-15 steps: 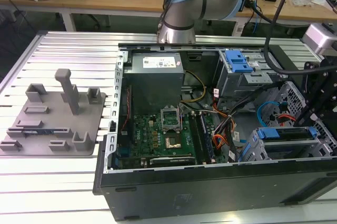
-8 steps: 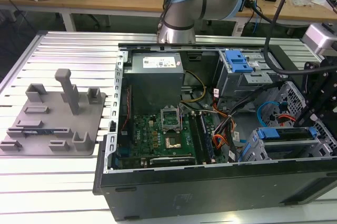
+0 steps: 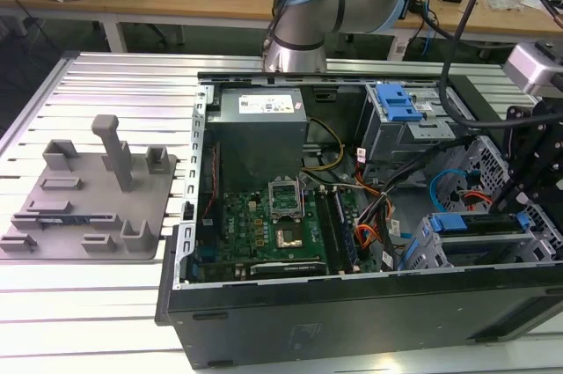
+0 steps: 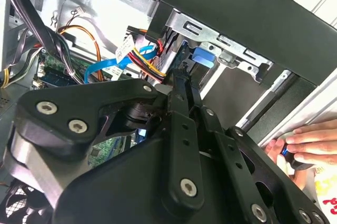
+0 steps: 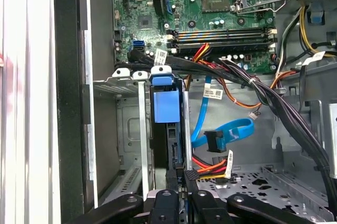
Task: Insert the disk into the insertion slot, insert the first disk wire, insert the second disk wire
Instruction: 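Insert the first disk wire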
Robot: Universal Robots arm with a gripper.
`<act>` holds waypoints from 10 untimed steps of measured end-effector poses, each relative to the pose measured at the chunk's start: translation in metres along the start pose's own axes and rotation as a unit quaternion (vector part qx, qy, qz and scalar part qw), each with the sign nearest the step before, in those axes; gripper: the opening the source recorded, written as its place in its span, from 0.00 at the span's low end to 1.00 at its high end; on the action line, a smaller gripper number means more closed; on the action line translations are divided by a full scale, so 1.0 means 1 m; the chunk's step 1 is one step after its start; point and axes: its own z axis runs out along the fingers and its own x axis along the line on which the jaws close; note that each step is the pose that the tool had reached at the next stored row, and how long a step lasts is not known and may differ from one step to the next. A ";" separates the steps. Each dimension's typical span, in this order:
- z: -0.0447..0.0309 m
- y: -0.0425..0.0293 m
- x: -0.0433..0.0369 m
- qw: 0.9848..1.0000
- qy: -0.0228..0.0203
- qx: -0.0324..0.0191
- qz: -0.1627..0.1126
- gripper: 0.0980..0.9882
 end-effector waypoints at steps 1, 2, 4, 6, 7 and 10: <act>0.0004 0.0000 0.0000 1.000 0.000 0.000 0.000 0.07; 0.0007 0.0000 0.0000 1.000 0.000 0.000 0.000 0.07; 0.0015 -0.0001 0.0000 1.000 0.000 0.000 0.000 0.07; 0.0023 -0.0001 0.0002 1.000 0.000 0.000 0.000 0.07; 0.0029 -0.0002 0.0004 1.000 0.000 0.000 0.000 0.07; 0.0047 -0.0003 0.0007 1.000 0.000 0.000 0.000 0.07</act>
